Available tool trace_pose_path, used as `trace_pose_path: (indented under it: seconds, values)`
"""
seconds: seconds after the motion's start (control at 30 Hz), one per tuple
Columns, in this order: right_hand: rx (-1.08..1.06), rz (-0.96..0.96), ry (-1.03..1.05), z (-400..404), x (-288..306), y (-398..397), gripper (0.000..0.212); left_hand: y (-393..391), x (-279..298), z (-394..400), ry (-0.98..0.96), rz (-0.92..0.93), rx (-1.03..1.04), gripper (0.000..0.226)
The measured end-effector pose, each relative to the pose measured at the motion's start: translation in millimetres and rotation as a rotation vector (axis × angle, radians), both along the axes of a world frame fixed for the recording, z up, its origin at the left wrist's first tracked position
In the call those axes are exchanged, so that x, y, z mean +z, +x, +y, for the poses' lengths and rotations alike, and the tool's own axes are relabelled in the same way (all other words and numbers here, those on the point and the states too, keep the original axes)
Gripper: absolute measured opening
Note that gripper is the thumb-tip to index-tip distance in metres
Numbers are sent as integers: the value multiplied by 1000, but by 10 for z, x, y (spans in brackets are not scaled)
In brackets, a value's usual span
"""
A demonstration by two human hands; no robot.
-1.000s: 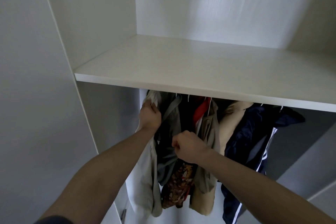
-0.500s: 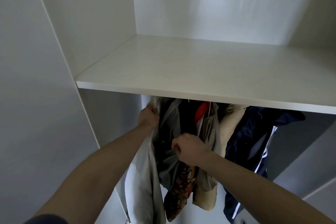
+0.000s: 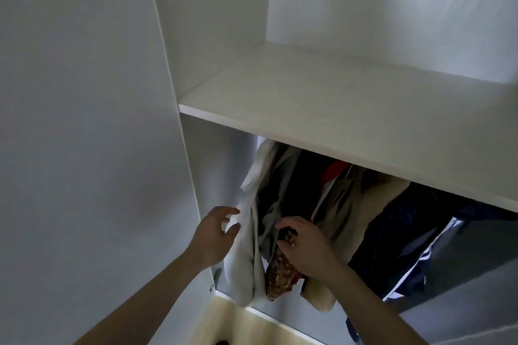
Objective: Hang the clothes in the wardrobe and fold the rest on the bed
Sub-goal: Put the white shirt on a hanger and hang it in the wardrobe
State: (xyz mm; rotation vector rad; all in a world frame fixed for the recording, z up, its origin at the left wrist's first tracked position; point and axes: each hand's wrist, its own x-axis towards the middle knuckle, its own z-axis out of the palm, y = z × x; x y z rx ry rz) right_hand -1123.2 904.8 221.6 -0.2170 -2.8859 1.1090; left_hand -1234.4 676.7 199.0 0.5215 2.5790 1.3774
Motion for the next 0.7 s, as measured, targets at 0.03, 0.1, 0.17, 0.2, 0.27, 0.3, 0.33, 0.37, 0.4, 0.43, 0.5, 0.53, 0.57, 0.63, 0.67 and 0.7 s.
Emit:
trace_pose_path:
  seconds: [0.03,0.1,0.17,0.2,0.27,0.3,0.33,0.37,0.4,0.43,0.5,0.53,0.57,0.63,0.67,0.7]
  values:
    - [-16,-2,-43,-56,-40,59,29,165,-4,-179,-7,1,18,25]
    - [-27,-10,-128,-189,-130,169,30,480,-20,-523,-35,5,62,27]
    - [-15,-45,-193,-343,-228,295,32,772,-41,-837,-78,0,122,28]
    - [-12,-64,-230,-417,-267,366,33,895,-48,-976,-89,-1,150,28]
    - [-13,-80,-308,-572,-336,515,34,1093,-49,-1218,-96,-7,197,28]
    - [-16,-73,-337,-645,-361,591,34,1162,-41,-1318,-98,-14,214,28]
    - [-21,-63,-361,-718,-382,669,34,1215,-33,-1410,-106,-21,225,27]
    - [-30,-58,-381,-788,-399,748,34,1256,-26,-1496,-120,-25,231,27]
    - [-39,-63,-395,-856,-405,831,35,1286,-26,-1579,-140,-25,232,26]
    - [-48,-73,-397,-919,-409,913,37,1311,-27,-1658,-164,-21,225,26]
    - [-71,-91,-378,-1037,-405,1069,40,1342,-38,-1810,-219,-9,200,27]
    - [-93,-96,-373,-1094,-393,1145,42,1359,-49,-1886,-239,-6,187,28]
    - [-120,-97,-377,-1150,-382,1216,43,1386,-59,-1959,-248,-4,174,28]
    - [-174,-92,-390,-1225,-367,1360,44,1468,-74,-2060,-217,-2,165,27]
    - [-210,-87,-394,-1312,-351,1437,45,1527,-54,-2146,-170,0,162,30]
    - [-240,-80,-399,-1360,-333,1506,46,1591,-32,-2199,-106,12,173,34]
